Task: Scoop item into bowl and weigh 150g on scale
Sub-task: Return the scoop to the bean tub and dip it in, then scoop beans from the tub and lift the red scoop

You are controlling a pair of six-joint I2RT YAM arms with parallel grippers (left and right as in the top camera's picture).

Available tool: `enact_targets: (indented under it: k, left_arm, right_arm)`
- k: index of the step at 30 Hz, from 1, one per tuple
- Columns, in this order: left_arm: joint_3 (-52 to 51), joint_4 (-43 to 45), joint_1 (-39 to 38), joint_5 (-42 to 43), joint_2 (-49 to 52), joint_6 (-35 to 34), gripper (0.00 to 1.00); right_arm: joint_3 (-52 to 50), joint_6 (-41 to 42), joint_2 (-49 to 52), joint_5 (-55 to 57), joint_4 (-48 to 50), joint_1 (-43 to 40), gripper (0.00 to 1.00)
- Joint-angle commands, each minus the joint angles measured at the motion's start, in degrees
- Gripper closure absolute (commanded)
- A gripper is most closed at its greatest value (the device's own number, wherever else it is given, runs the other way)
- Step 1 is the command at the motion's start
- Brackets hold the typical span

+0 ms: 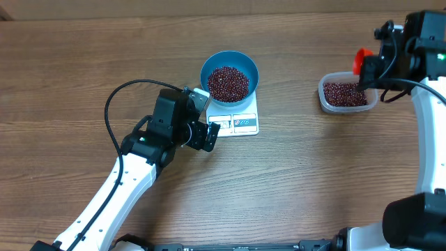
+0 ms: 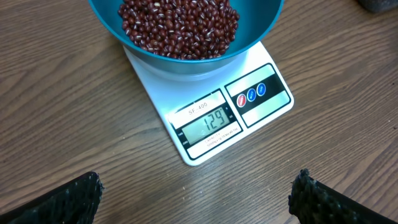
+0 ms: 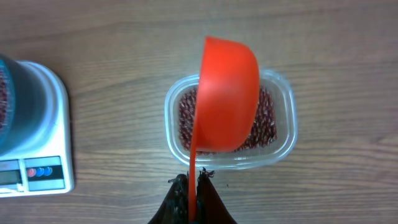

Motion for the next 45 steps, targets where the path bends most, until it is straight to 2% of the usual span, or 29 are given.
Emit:
enact_targets:
  k: [1,11,22,31,36,45]
  left_arm:
    - [-0.5,0.2,-0.1,-0.2,-1.1,-0.5,0.00]
    - [-0.5,0.2,-0.1,-0.2,-1.1,-0.5,0.01]
    - [-0.5,0.2,-0.1,-0.2,-1.1,-0.5,0.00]
    - [-0.5,0.2,-0.1,-0.2,-1.1,-0.5,0.00]
    - [-0.5,0.2,-0.1,-0.2,-1.1,-0.5,0.01]
    - [-0.5,0.2,-0.1,-0.2,-1.1,-0.5,0.00]
  right_arm:
    - [-4.4,-0.9,1.4,1.1,2.5,-0.2,0.96]
    - [-9.0,-2.5,10.2,3.3,7.7,-0.2,0.96]
    - [-15.8,-2.8,11.7,3.2,14.6,-0.2,0.96]
    - [-15.8,-2.8,11.7,-12.0,14.4,-0.2,0.96]
    - [-15.8,-2.6,11.6,-13.6,12.6,-0.5,0.96]
    - [-15.8,-2.2,11.6,-30.1,11.5,-9.8,0.96]
